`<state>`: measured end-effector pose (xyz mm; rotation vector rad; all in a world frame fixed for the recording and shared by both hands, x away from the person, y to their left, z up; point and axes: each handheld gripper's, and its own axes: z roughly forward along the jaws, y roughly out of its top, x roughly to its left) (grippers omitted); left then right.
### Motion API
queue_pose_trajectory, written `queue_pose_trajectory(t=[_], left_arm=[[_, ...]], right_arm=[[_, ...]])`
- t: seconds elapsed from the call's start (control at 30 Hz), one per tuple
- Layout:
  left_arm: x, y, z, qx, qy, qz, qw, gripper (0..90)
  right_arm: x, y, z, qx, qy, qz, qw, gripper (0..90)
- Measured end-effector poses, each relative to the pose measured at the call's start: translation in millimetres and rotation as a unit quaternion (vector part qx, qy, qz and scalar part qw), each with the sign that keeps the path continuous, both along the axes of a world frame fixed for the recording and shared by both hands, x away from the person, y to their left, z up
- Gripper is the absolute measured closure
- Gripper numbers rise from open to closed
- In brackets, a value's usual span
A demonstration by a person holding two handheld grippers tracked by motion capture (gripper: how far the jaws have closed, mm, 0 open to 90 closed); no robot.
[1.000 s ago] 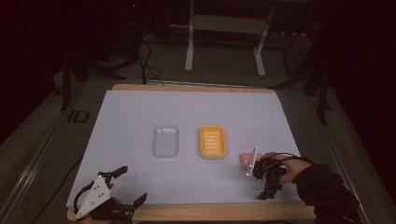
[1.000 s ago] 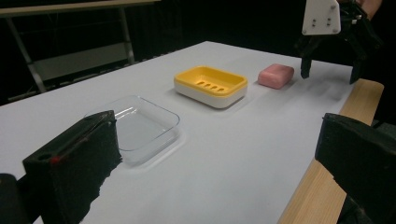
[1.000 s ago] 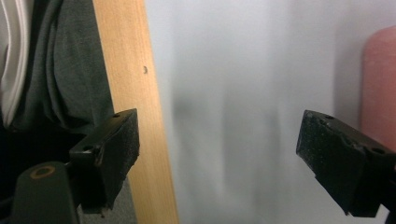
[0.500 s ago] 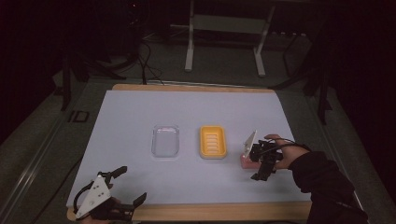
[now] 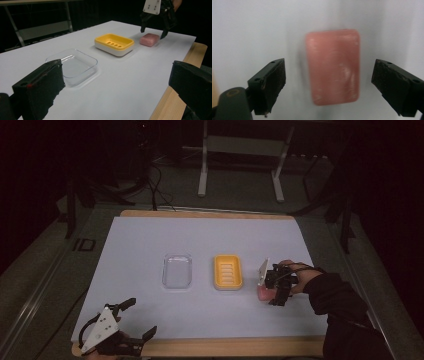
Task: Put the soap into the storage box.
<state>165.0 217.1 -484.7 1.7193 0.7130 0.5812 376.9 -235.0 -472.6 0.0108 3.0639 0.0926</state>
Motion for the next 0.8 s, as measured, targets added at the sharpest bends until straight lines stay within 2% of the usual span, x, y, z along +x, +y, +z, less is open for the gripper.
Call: queue_pose_trajectory(t=[0.03,0.07,0.1,0.23,0.27,0.33,0.4,0.43,0.47,0.53,0.77,0.8], left_arm=[[0.0,0.1,0.0,0.000,0.000,0.000,1.0000,0.2],[0.0,0.3,0.0,0.000,0.000,0.000,1.0000,0.2],[0.2,0.7,-0.1,-0.001,0.000,0.000,1.0000,0.2],[0.5,0.9,-0.3,-0.001,0.002,0.001,1.0000,0.2],[0.5,0.7,-0.3,-0.002,0.002,0.001,1.0000,0.2],[0.5,0.8,-0.4,-0.001,0.002,0.001,1.0000,0.2],[0.5,0.9,-0.4,-0.002,0.002,0.001,1.0000,0.2],[0.5,1.0,-0.4,-0.003,0.002,0.001,1.0000,0.2],[0.6,1.0,-0.5,-0.003,0.002,0.001,1.0000,0.2],[0.6,1.0,-0.6,-0.003,0.003,-0.001,1.0000,0.2],[1.1,0.5,-0.8,-0.003,0.004,-0.003,1.0000,0.2],[0.7,0.3,-0.6,-0.004,0.004,-0.003,1.0000,0.2]], right_arm=[[3.8,0.4,-4.7,-0.005,0.001,-0.002,1.0000,11.5],[6.1,0.9,-8.2,-0.009,-0.009,-0.001,0.9999,15.0],[8.5,1.4,-13.3,-0.015,0.000,0.001,0.9999,11.9],[12.3,3.7,-23.6,-0.032,0.019,0.005,0.9993,13.2],[12.5,4.2,-25.3,-0.036,0.018,0.008,0.9992,13.4],[13.4,5.3,-28.3,-0.033,0.027,0.009,0.9990,13.2],[13.6,5.6,-29.9,-0.032,0.025,0.009,0.9991,13.7],[16.0,5.7,-32.6,-0.034,0.037,0.001,0.9987,12.9],[16.0,5.7,-32.6,-0.034,0.037,0.001,0.9987,12.9],[15.7,5.6,-34.3,-0.031,0.041,-0.003,0.9987,9.8],[15.1,6.4,-34.6,-0.030,0.041,-0.017,0.9986,9.3],[14.1,6.4,-33.7,-0.030,0.039,-0.019,0.9986,12.0]])
